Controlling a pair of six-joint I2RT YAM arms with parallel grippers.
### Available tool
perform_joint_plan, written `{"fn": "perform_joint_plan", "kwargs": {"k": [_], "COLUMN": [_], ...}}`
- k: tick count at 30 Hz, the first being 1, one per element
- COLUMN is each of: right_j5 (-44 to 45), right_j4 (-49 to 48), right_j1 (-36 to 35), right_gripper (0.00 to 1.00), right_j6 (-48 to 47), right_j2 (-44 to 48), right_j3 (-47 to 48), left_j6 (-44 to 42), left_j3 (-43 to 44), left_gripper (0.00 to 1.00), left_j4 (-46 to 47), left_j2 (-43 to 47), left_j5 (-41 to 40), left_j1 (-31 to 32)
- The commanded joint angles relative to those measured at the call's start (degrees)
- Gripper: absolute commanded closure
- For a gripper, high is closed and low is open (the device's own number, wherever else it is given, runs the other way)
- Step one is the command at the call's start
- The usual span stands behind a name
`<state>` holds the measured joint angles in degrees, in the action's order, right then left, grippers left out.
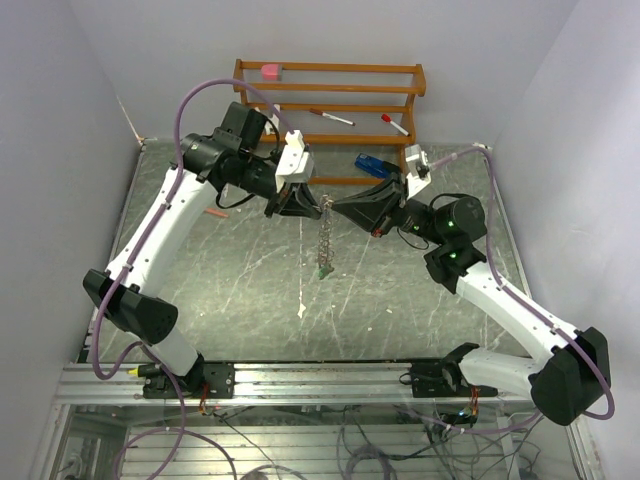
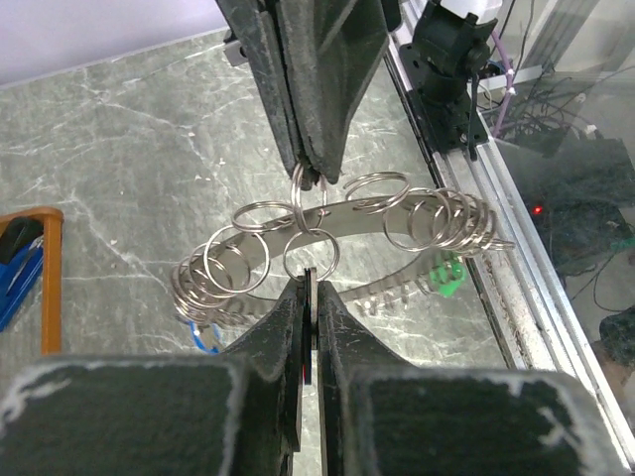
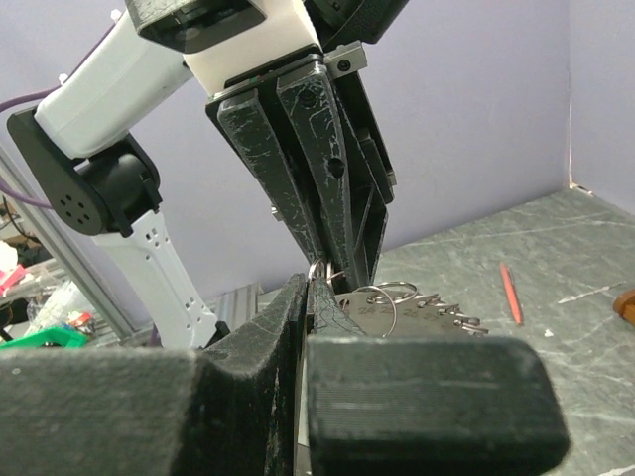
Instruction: Put the keys on the keyring
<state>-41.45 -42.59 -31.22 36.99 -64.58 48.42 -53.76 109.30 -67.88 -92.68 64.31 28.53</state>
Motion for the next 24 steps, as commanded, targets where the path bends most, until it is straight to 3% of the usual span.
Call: {"fn": "perform_joint_plan", "kwargs": {"k": [1,24], "right_j5": [-0.05,-0.38], "right_j4": [-0.53,0.61], "right_j1": [0.27,0.25], "right_gripper": [1.0,1.0], "right_j6": [-1.09,-1.84], "right_j2": [0.44,-0.62], "right_j3": [2.95,3.04], "left_j6": [-3.48,0.18], "left_j3": [1.45,5.69], "left_gripper": [0.89,0.9], "left_j4": [-3.44,-2.2], "left_j2": [1.28,-0.06], "left_j5": [-0.35,-4.02], "left_j1": [0.53,2.05]}}
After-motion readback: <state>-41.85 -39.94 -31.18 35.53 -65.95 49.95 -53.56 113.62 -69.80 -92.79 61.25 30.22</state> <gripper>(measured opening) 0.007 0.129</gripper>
